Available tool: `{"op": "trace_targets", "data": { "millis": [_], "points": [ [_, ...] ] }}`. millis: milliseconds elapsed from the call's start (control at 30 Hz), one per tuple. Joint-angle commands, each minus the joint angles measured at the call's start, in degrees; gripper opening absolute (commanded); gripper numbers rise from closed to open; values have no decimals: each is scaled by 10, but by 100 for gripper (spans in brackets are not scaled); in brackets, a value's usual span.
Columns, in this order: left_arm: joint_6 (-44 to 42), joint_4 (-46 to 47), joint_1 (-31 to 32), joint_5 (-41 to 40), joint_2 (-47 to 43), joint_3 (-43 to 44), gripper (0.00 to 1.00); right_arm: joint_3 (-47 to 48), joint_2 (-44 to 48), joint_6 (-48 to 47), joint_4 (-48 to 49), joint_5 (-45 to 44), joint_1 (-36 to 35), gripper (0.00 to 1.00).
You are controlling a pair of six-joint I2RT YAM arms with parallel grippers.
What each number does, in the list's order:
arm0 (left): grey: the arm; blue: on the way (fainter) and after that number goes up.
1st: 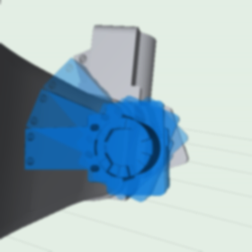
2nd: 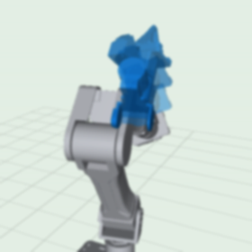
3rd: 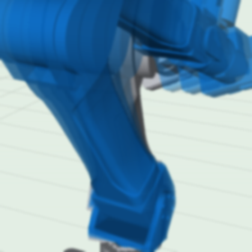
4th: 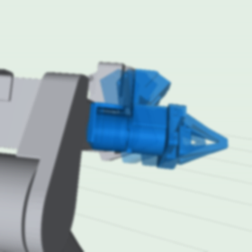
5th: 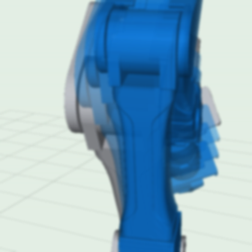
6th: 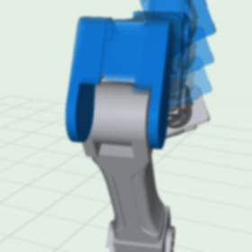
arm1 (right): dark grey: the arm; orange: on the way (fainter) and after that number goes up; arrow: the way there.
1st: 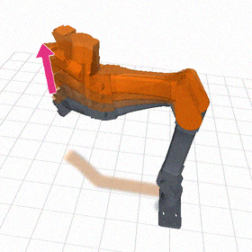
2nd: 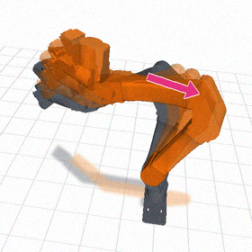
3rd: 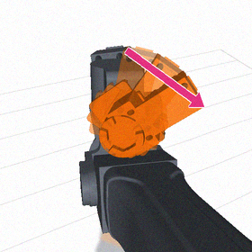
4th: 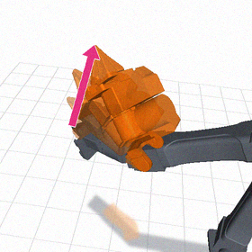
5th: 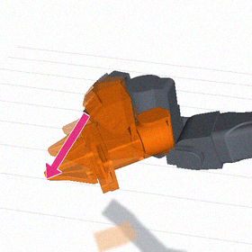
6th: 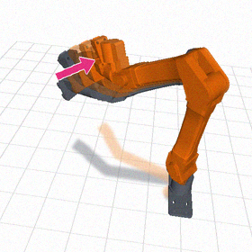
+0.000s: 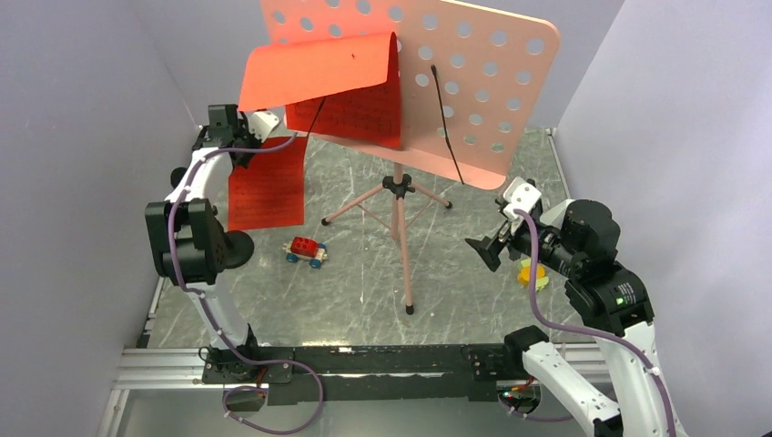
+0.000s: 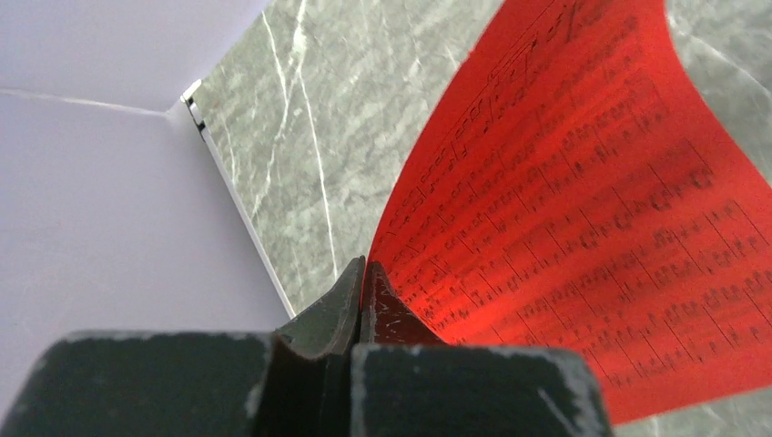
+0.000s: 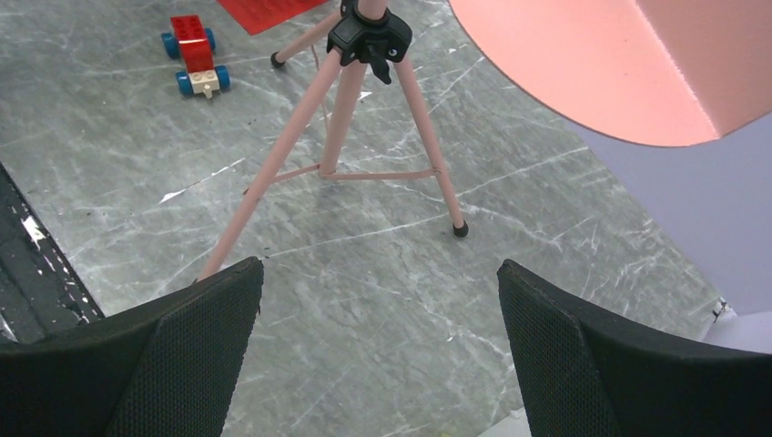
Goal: Pack up the instrument practice props
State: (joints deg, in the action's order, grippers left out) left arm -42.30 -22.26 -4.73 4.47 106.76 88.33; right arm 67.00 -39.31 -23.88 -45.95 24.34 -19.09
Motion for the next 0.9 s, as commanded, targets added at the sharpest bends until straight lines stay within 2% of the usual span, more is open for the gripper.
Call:
{"op": "trace_targets", "data": {
  "millis": [0, 333, 367, 500, 600, 733, 867],
  "points": [
    [8, 51, 6, -15, 37, 46, 1, 21, -9, -5, 7, -2, 5, 99],
    [0, 59, 9, -51, 121, 97, 1, 39, -20, -12, -4, -3, 5, 99],
    [-1, 63, 9, -62, 124, 91, 4, 41, -21, -14, -6, -3, 6, 99],
    [2, 86, 9, -74, 126, 78, 35, 46, -22, -18, -13, -4, 8, 99],
    [7, 108, 9, -77, 125, 69, 52, 52, -22, -24, -21, -3, 8, 100],
    [15, 129, 12, -87, 120, 61, 63, 75, -22, -36, -46, -10, 9, 99],
    [42, 128, 12, -85, 86, 42, 69, 88, -12, -50, -75, -10, 9, 99]
  ]
}}
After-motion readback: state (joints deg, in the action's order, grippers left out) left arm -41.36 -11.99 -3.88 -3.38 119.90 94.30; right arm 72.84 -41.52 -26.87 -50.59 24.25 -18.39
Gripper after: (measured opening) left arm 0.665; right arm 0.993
